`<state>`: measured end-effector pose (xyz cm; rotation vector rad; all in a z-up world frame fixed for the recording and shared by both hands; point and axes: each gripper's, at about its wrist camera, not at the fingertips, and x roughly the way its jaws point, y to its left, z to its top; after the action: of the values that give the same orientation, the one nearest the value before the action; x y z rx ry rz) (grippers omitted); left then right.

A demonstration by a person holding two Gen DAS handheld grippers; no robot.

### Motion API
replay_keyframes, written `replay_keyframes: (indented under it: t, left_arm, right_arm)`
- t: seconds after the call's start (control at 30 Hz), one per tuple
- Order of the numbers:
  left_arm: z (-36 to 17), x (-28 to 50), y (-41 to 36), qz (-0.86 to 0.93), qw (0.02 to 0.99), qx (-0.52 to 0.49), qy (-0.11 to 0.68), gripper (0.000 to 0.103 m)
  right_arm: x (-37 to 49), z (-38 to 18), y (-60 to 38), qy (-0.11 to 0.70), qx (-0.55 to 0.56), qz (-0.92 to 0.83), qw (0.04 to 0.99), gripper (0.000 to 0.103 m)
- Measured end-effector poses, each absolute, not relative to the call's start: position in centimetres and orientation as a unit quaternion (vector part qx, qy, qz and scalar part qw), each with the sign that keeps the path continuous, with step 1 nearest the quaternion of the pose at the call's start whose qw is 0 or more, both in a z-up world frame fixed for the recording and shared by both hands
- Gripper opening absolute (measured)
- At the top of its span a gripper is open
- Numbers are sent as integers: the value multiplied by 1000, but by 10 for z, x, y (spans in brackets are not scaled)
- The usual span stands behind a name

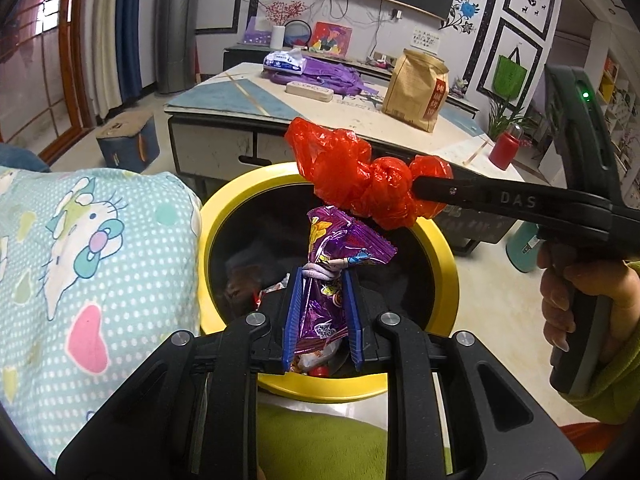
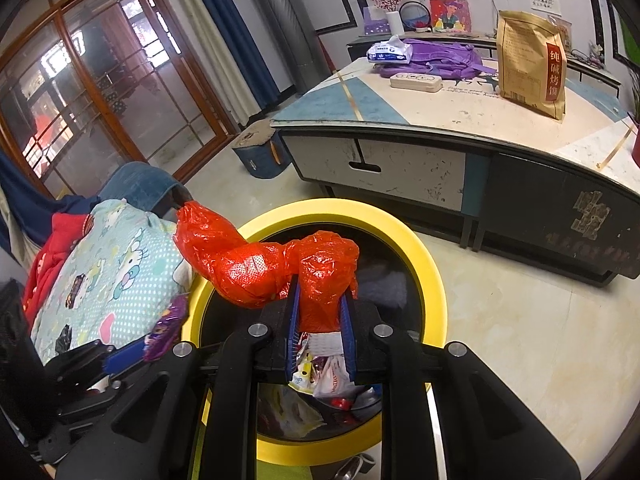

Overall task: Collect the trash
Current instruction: 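Open left tool to drop the purple wrapper while right tool drops the red bag into the bin, then move both tools back to the last two wrappers on the bed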

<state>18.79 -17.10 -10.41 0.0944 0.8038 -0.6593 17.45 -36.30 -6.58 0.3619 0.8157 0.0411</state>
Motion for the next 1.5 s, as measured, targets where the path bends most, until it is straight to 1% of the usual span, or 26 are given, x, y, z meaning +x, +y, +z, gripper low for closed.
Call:
replay_keyframes:
  t: [0.07,0.1,0.13,0.17,0.2,0.27,0.3,0.33,0.37,0.4,0.57,1.13,1.5]
  left_arm:
    - [-105,191,-171,-309,870,43,383,15]
    - [-105,192,-171,-308,869,41,385,21]
    - [-105,193,-170,-306,869,39,386,25]
    - [-105,194,-169,-303,871,38,385,35]
    - [-104,193,-168,-300,872,37,384,45]
    - [-103,192,-164,-294,875,31,383,53]
    - [-102,192,-163,-291,876,29,383,61]
    - [-101,192,-161,-289,877,26,382,66]
    - [-100,192,-159,-287,879,23,381,81]
    - [-98,191,-156,-280,882,19,379,92]
    - [-88,189,-146,-265,891,10,368,92]
    - [-50,174,-98,-192,933,7,304,92]
    - [-29,168,-43,-119,957,-14,265,92]
  right_arm:
    - [175,-67,-364,395,178,18,901,27]
    - [175,-67,-365,395,180,17,901,29]
    - [175,-67,-366,394,182,15,901,37]
    - [174,-67,-368,392,188,11,901,45]
    - [174,-66,-370,390,192,10,901,48]
    - [173,-65,-373,386,198,5,901,53]
    - [172,-64,-374,385,200,3,901,55]
    - [172,-64,-375,384,202,2,901,60]
    - [171,-63,-375,381,206,1,901,64]
    - [171,-63,-376,379,207,-1,902,65]
    - [170,-58,-374,373,200,-2,906,71]
    - [160,-27,-334,335,152,41,929,73]
    - [148,-10,-278,302,116,97,941,77]
